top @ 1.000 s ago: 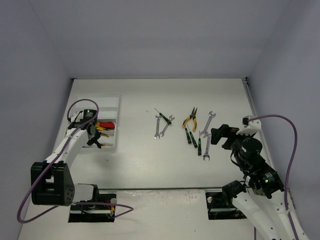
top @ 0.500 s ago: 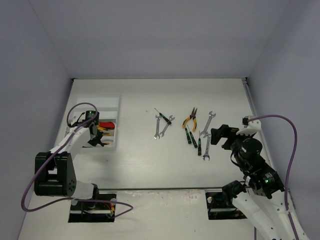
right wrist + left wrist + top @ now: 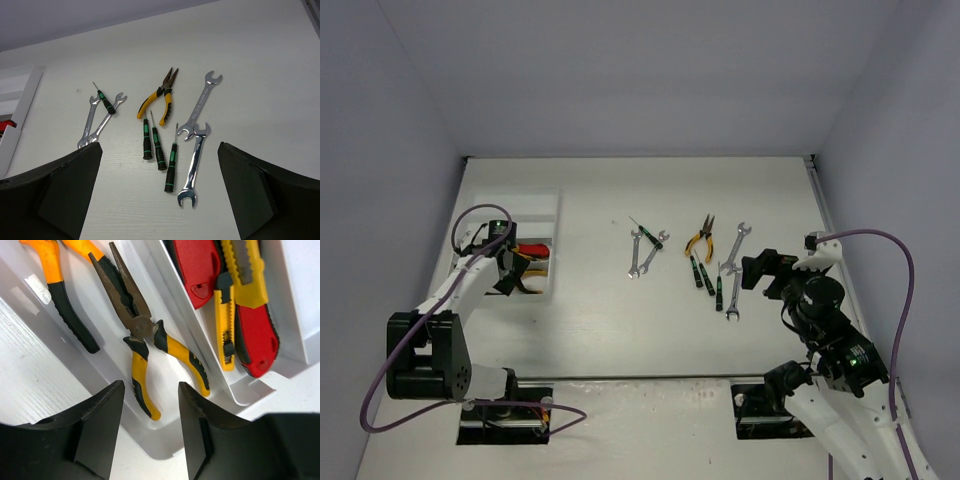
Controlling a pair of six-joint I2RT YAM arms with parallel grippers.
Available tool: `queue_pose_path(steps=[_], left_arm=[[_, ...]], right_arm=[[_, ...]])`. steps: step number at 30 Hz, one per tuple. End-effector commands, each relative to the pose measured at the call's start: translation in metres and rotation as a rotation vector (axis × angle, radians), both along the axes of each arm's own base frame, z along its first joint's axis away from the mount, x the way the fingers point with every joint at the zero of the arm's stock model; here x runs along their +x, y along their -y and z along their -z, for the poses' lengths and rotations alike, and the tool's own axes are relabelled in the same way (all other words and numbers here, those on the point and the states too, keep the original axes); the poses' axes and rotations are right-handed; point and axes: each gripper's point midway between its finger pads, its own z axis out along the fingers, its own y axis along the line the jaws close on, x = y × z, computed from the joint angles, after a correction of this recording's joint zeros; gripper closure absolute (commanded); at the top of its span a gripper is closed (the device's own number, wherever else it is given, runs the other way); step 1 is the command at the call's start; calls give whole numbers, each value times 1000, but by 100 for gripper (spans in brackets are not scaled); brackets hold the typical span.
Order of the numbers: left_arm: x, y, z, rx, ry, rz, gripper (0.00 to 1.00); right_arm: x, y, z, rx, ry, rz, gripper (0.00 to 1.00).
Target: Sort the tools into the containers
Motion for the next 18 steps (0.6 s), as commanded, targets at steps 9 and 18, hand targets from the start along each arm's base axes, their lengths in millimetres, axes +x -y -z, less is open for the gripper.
queue_pose_path(steps=[9, 18], left_arm=[[15, 9, -139, 140, 296, 401, 55], [-13, 36, -172, 214, 372, 805, 32]], right_arm=[[38, -14, 15, -62, -121, 22, 4], [107, -45, 57, -172, -329, 10, 38]])
